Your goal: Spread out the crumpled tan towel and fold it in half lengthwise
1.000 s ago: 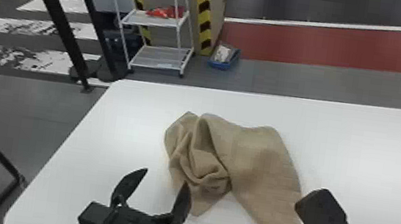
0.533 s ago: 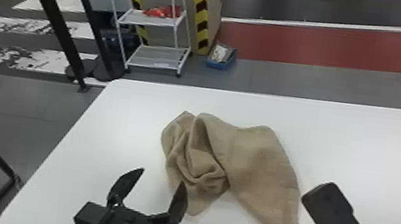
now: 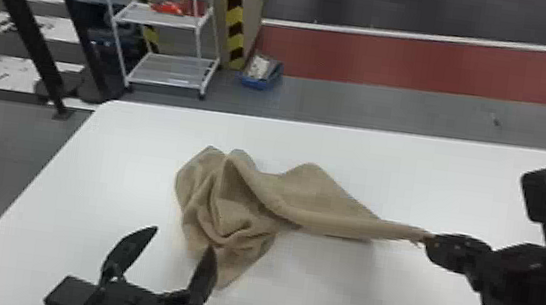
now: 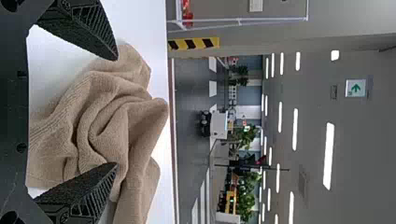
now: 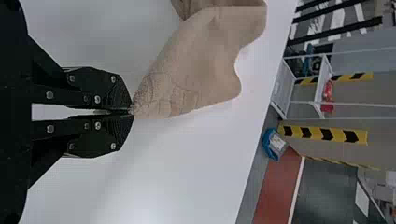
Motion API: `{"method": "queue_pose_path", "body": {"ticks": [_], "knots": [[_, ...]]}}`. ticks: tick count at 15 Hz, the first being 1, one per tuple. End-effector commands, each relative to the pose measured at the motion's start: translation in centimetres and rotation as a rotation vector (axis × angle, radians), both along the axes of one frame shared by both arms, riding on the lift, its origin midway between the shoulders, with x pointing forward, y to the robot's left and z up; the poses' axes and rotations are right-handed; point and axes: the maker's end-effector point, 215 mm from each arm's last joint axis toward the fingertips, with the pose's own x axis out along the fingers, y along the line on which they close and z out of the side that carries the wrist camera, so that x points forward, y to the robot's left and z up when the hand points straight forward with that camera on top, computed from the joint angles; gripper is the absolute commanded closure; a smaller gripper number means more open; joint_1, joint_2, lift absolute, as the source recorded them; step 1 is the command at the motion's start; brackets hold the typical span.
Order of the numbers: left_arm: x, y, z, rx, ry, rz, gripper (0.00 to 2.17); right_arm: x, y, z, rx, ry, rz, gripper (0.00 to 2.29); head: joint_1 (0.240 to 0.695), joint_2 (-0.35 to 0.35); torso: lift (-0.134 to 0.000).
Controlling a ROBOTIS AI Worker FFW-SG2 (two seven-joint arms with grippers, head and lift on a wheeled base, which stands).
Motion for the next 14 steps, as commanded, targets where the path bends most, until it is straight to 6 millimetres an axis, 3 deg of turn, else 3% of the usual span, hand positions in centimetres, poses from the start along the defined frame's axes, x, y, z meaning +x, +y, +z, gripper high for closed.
{"method": "queue_pose_path", "body": {"ticks": [1,6,12,14], "knots": [[0.1,-1.6,-0.4,-0.01,0.012,-0.033,0.09,1.6,-3.3,0.0,0.053,0.0,-0.078,1.06,0.695,0.064,-0.124],[0.8,-7.7,-3.0,0.008,0.058,-0.134,0.09,3.6,-7.5,-3.8,0.068,0.043,-0.135,1.06,0.695,-0.078,-0.124],[3.4,-11.3,-6.0,0.124,0.128,-0.201,0.09,4.8,-9.8,-5.9,0.085,0.038,-0.155,1.06,0.695,-0.182,-0.124],[4.4,-11.1,-6.6,0.179,0.125,-0.187,0.09,4.7,-10.6,-6.2,0.083,0.041,-0.17,1.06,0.695,-0.195,-0.124]]}}
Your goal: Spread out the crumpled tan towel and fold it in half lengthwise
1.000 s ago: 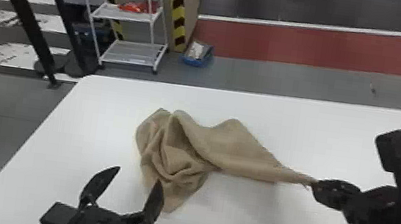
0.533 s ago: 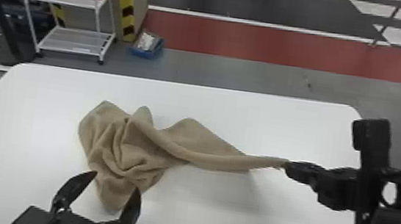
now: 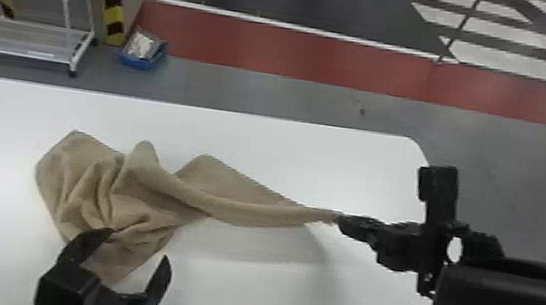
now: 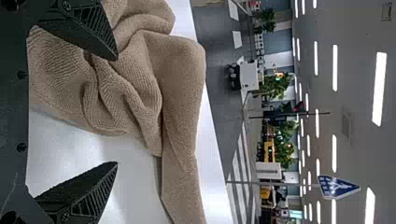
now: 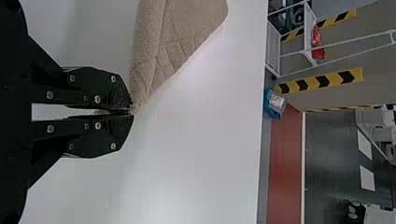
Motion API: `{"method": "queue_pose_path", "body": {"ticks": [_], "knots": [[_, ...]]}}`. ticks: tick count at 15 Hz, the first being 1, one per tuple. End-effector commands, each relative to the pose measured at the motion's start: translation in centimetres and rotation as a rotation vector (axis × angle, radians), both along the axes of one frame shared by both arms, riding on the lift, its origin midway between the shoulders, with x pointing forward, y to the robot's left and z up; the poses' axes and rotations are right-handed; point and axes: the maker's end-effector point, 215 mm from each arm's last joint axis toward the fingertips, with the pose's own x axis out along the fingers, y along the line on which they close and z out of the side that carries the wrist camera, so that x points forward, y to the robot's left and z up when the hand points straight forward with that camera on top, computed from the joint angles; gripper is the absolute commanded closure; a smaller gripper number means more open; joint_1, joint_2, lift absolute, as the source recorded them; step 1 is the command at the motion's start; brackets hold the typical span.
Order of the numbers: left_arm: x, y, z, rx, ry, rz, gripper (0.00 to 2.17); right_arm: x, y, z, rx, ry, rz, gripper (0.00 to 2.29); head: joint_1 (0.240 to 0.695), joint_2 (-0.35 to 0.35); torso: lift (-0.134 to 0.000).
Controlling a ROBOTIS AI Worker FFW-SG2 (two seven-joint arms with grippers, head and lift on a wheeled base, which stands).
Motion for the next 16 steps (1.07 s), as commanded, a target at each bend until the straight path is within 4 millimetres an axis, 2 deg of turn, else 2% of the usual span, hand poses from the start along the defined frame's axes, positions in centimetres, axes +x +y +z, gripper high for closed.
{"method": "queue_pose_path", "body": {"ticks": [1,5,6,7,8,10,11,12,14,15,16], "knots": [[0.9,-0.2,-0.7,0.033,-0.002,0.001,0.09,-0.1,-1.2,-0.4,-0.001,0.005,-0.021,1.06,0.695,-0.198,-0.124],[1.7,0.6,-1.6,0.088,-0.007,0.044,0.1,-0.9,-1.8,-1.2,0.011,0.021,-0.035,1.06,0.695,-0.212,-0.124],[1.8,0.9,-1.8,0.108,-0.009,0.051,0.16,-1.0,-1.7,-1.2,0.013,0.021,-0.034,1.06,0.695,-0.211,-0.124],[1.8,0.9,-1.9,0.112,-0.008,0.048,0.33,-1.0,-1.7,-1.2,0.014,0.021,-0.034,1.06,0.695,-0.21,-0.124],[1.9,1.1,-1.8,0.109,-0.009,0.053,0.59,-1.0,-1.6,-1.2,0.017,0.022,-0.035,1.06,0.695,-0.208,-0.124],[2.0,2.1,-2.1,0.121,0.005,0.069,1.49,-1.1,-1.9,-1.2,0.016,0.021,-0.039,1.06,0.695,-0.205,-0.124],[1.9,3.2,-3.2,0.135,0.052,0.092,1.95,-1.1,-2.3,-1.2,0.019,0.021,-0.049,1.06,0.695,-0.203,-0.124],[1.9,3.9,-3.4,0.139,0.067,0.107,2.06,-1.1,-3.0,-1.0,0.018,0.015,-0.061,1.06,0.695,-0.199,-0.124],[1.8,6.6,-3.7,0.159,0.107,0.145,2.14,-0.7,-4.1,-0.3,0.02,-0.001,-0.081,1.06,0.695,-0.19,-0.124],[1.7,7.2,-3.8,0.16,0.127,0.14,2.14,-0.5,-4.6,0.0,0.014,-0.011,-0.085,1.06,0.695,-0.182,-0.124],[2.0,8.1,-2.8,0.154,0.121,0.124,2.14,-0.2,-5.3,0.3,0.002,-0.025,-0.085,1.06,0.695,-0.178,-0.124]]}}
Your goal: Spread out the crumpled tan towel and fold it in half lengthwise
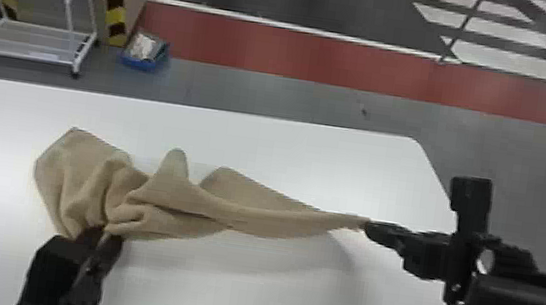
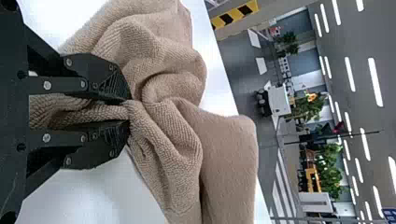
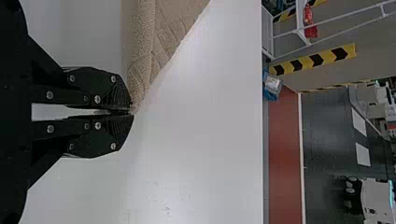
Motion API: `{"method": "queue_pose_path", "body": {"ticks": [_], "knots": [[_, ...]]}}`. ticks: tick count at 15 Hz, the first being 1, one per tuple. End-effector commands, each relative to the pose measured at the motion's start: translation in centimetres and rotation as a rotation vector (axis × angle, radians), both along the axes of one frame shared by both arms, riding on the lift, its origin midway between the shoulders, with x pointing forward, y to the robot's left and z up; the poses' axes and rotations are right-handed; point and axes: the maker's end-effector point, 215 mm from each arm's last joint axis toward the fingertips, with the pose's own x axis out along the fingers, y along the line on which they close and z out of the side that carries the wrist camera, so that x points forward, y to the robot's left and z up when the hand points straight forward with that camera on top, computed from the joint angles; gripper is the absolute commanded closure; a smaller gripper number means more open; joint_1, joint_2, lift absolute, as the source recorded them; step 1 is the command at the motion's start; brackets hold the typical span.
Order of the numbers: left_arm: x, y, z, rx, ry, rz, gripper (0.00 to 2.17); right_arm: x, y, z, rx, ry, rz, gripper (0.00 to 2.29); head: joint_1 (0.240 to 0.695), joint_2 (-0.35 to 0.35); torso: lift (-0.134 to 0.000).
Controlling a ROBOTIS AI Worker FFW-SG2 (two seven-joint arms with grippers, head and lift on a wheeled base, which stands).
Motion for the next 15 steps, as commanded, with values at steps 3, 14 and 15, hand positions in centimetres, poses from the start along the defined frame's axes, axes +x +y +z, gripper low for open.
{"method": "queue_pose_path", "body": {"ticks": [3,14,15], "knots": [[0.3,3.8,4.1,-0.028,0.006,-0.118,2.14,2.2,-2.9,1.5,-0.105,-0.088,0.034,1.06,0.695,-0.175,-0.124],[-0.7,5.2,9.4,-0.022,0.159,-0.42,2.15,3.6,-2.7,2.5,-0.268,-0.158,0.154,1.05,0.695,-0.156,-0.124],[0.3,5.1,9.9,0.001,0.141,-0.406,2.15,3.8,-2.9,2.6,-0.268,-0.157,0.149,1.05,0.695,-0.148,-0.124]]}}
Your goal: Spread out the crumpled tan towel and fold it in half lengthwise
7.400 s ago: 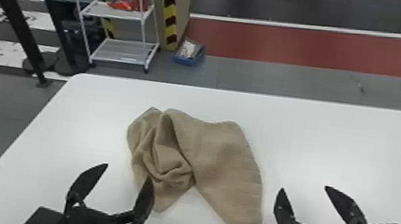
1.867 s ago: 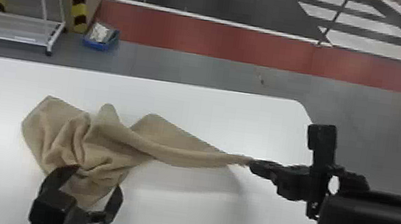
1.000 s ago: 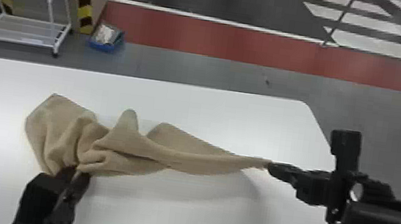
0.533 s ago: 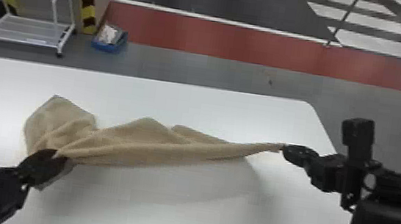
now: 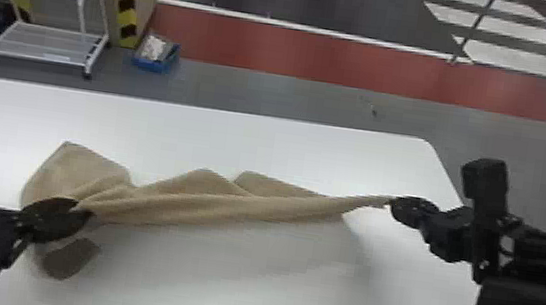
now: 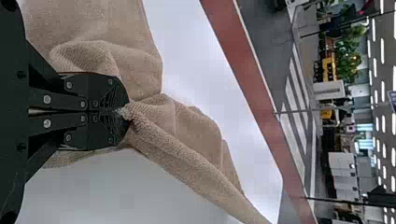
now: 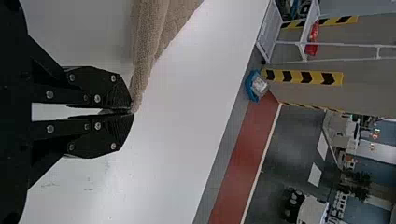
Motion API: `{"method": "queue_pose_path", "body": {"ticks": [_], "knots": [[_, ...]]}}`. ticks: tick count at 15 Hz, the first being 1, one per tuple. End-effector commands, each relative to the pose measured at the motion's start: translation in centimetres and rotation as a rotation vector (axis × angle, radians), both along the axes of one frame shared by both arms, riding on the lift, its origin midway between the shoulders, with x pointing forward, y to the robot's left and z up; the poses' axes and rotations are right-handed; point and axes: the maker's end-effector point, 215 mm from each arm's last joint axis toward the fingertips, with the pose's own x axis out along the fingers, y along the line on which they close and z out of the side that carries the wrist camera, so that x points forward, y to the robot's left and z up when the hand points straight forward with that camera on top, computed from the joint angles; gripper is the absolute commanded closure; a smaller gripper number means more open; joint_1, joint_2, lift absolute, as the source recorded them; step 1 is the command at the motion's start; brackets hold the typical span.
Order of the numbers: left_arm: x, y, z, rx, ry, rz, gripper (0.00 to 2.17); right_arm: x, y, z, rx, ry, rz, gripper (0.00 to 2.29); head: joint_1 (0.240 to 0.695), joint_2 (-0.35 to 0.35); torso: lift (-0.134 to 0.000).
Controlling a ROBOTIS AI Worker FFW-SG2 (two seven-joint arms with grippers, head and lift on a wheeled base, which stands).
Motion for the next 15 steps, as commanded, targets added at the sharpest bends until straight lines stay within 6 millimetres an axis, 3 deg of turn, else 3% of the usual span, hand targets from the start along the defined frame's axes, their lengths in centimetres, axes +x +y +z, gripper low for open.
{"method": "queue_pose_path", "body": {"ticks": [1,3,4,6,7,10,13,14,15], "knots": [[1.4,-0.1,0.9,0.041,-0.032,0.012,2.15,0.4,-0.4,0.3,-0.007,-0.006,-0.012,1.05,0.695,-0.141,-0.124],[2.4,2.0,5.6,0.115,-0.121,0.066,2.15,0.2,-1.6,0.7,0.003,-0.004,-0.038,1.05,0.695,-0.139,-0.124],[2.4,2.1,7.3,0.131,-0.151,0.075,2.15,0.0,-1.9,0.5,-0.006,0.002,-0.042,1.05,0.695,-0.139,-0.124],[3.4,-0.5,8.3,0.127,-0.199,0.071,2.15,-0.1,-2.7,0.6,-0.012,0.0,-0.054,1.05,0.695,-0.134,-0.124],[4.0,-2.1,8.2,0.125,-0.219,0.082,2.15,-0.1,-2.7,0.6,-0.009,-0.001,-0.055,1.05,0.695,-0.14,-0.124],[6.8,-7.1,5.4,0.135,-0.214,0.061,2.15,-0.3,-2.7,0.4,-0.006,0.004,-0.059,1.05,0.695,-0.17,-0.124],[6.2,-8.5,2.6,0.2,-0.17,0.025,2.13,-0.9,-3.6,0.2,-0.011,0.005,-0.073,1.05,0.695,-0.225,-0.124],[5.8,-8.5,1.9,0.203,-0.155,0.02,1.83,-1.0,-4.0,0.3,-0.006,0.0,-0.081,1.04,0.695,-0.245,-0.124],[5.3,-8.5,1.1,0.2,-0.146,0.026,0.87,-1.1,-4.6,0.5,-0.007,-0.007,-0.09,0.95,0.695,-0.245,-0.124]]}}
